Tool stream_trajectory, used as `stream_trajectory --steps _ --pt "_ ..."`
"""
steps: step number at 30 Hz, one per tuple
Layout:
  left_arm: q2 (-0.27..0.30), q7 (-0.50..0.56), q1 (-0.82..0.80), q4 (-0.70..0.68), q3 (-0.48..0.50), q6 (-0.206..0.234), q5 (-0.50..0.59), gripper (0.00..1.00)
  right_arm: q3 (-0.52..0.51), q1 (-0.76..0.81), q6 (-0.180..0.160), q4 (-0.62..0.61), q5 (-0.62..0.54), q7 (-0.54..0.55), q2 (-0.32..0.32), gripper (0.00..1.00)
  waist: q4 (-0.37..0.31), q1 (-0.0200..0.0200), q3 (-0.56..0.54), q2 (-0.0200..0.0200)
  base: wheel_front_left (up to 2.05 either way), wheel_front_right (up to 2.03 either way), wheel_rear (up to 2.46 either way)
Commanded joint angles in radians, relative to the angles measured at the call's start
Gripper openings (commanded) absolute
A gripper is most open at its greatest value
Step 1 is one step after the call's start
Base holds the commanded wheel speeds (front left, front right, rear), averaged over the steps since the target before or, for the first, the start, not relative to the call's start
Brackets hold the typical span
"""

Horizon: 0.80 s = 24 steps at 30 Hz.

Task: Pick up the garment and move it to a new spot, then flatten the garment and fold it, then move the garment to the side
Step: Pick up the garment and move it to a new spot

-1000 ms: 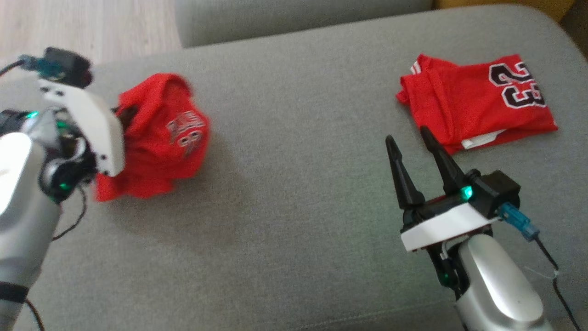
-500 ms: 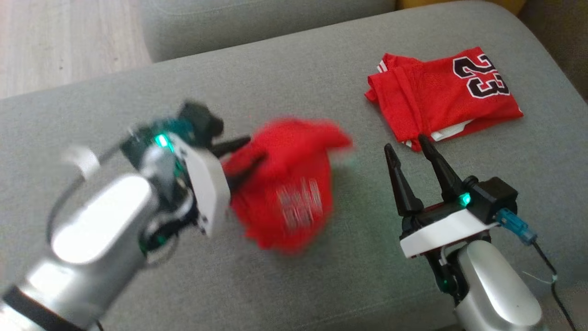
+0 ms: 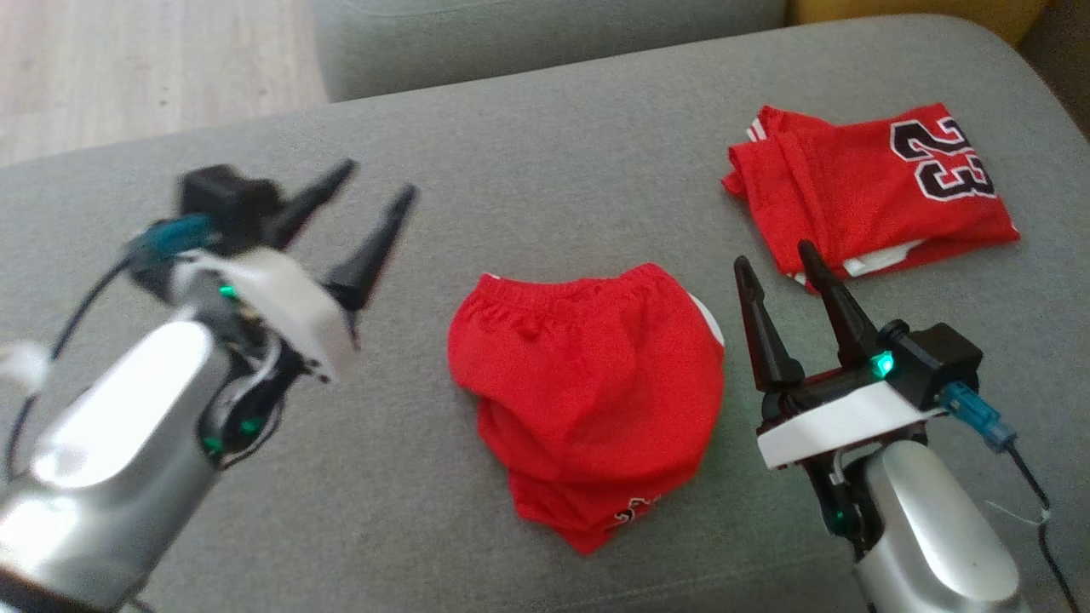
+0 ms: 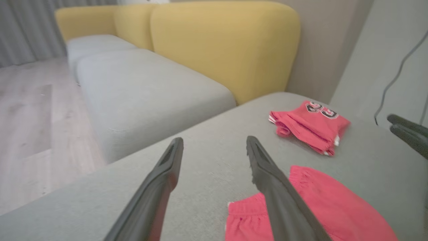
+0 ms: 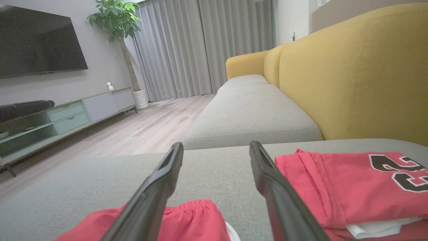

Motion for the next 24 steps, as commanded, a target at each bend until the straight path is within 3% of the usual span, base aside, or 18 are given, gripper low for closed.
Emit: stream_trajectory --steps 1,7,9,12,14,18,24 --pt "0.053 -0.024 -0.017 -0.035 0.067 0.023 -0.003 1.0 0.014 -0.006 -0.001 -0.035 -0.005 -0.009 -0.007 1.0 0.015 0.0 -0.01 0.0 0.0 0.0 0.0" --pt "0.121 -0.167 0.173 -0.163 0.208 0.207 -0.033 1.0 0.004 0.019 -0.001 -0.043 -0.003 -0.009 -0.014 1.0 0.048 0.0 -0.039 0.0 0.0 0.0 0.0" --pt "0.135 -0.183 0.254 -0.194 0.244 0.25 -0.037 1.0 -0.001 0.03 -0.001 -0.048 -0.001 -0.009 -0.018 1.0 0.056 0.0 -0.047 0.0 0.0 0.0 0.0" --pt "0.131 -0.194 0.366 -0.22 0.309 0.309 -0.011 1.0 -0.005 0.045 -0.001 -0.06 0.001 -0.009 -0.023 1.0 0.062 0.0 -0.055 0.0 0.0 0.0 0.0" --pt "0.092 -0.195 0.434 -0.252 0.387 0.337 0.028 1.0 -0.012 0.056 -0.001 -0.072 0.0 -0.009 -0.024 1.0 0.065 0.0 -0.058 0.0 0.0 0.0 0.0" --pt "0.0 -0.196 0.568 -0.279 0.519 0.325 0.122 1.0 -0.029 0.081 -0.001 -0.09 -0.001 -0.009 -0.029 1.0 0.068 0.0 -0.064 0.0 0.0 0.0 0.0" --pt "-0.13 -0.196 0.666 -0.284 0.621 0.238 0.239 1.0 -0.055 0.125 -0.001 -0.098 -0.014 -0.009 -0.041 1.0 0.078 0.0 -0.069 0.0 0.0 0.0 0.0"
